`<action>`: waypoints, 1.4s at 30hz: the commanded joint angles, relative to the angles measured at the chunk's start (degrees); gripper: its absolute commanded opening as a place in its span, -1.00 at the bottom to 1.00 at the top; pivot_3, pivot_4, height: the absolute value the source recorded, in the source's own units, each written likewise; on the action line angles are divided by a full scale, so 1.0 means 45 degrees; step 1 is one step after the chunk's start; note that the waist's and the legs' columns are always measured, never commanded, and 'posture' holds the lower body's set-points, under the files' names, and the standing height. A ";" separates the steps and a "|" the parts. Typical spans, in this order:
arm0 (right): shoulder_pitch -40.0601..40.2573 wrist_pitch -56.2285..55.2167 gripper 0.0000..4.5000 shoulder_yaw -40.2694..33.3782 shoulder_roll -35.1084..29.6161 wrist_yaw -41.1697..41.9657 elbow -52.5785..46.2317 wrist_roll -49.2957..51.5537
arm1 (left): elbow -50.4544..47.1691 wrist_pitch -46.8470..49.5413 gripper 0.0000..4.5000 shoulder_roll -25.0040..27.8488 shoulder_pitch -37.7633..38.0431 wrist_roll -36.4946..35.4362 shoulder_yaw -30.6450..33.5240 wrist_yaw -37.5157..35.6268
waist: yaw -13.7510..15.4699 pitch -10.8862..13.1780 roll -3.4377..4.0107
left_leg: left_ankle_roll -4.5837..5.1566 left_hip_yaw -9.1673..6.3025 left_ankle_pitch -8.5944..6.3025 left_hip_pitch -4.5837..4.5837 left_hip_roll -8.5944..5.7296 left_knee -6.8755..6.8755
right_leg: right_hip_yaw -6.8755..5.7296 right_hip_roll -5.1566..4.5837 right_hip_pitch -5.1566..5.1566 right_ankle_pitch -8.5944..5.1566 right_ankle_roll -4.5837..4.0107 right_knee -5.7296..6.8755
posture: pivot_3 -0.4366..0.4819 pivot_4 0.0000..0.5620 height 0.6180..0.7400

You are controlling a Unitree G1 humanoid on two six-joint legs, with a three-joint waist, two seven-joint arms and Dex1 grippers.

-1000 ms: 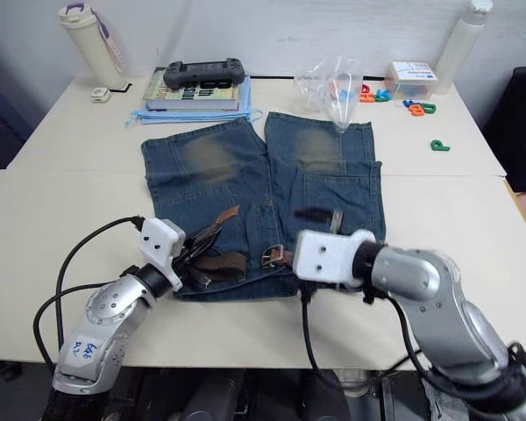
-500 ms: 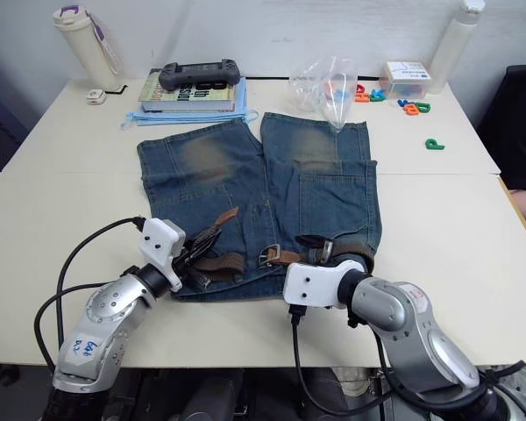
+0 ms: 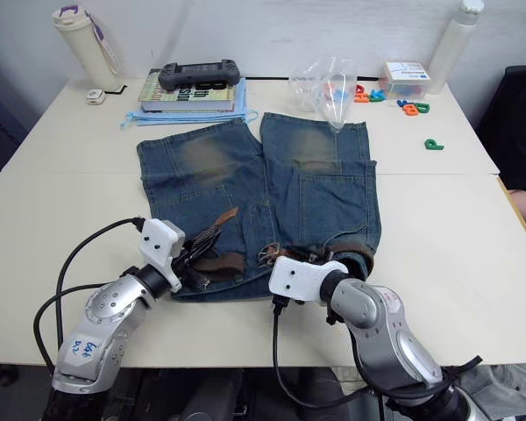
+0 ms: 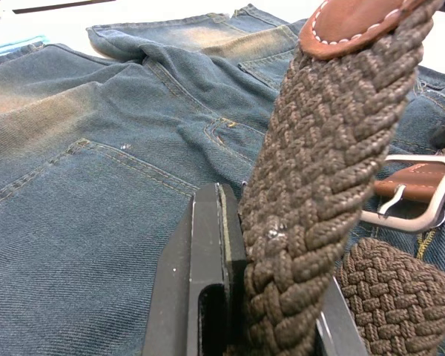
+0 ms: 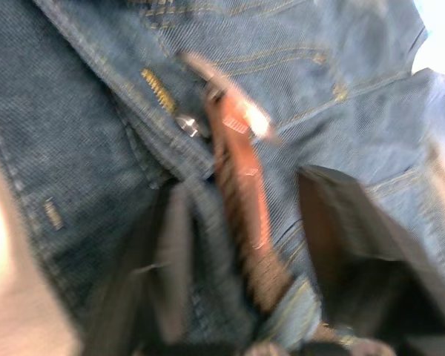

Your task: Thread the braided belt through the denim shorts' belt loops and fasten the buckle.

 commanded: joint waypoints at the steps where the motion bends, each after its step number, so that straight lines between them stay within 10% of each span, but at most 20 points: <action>1: 0.0154 0.0780 -0.80 -0.0405 -0.0327 0.0318 -0.0453 -0.0312 | -0.0611 -0.0037 -1.00 -0.0086 0.0074 -0.0151 0.0049 -0.0019 | 0.0000 0.0000 0.0000 | 0.0000 0.0000 0.0000 0.0000 -0.0001 0.0001 | 0.0000 0.0000 0.0000 0.0000 0.0000 0.0000 | -0.05 -0.47 -0.20; 20: -0.1208 0.6811 -1.00 -0.1374 0.4778 -0.1420 -0.1820 0.1672 | -0.0724 0.4092 -1.00 0.0487 -0.0667 -0.0130 -0.0525 0.0152 | -0.0062 -0.0009 -0.0012 | -0.0009 0.0040 0.0008 -0.0037 -0.0021 0.0000 | 0.0069 0.0001 -0.0116 -0.0008 -0.0015 0.0122 | -0.05 -0.47 -0.20; 42: -0.1522 0.5853 -1.00 -0.0698 0.3878 -0.2708 -0.2011 0.3016 | -0.0297 0.7115 -1.00 -0.0406 -0.2761 -0.0638 -0.0957 0.0198 | -0.0114 -0.0011 -0.0018 | -0.0025 0.0078 0.0024 -0.0033 -0.0022 0.0001 | 0.0113 0.0003 -0.0164 -0.0026 -0.0045 0.0210 | -0.05 -0.47 -0.20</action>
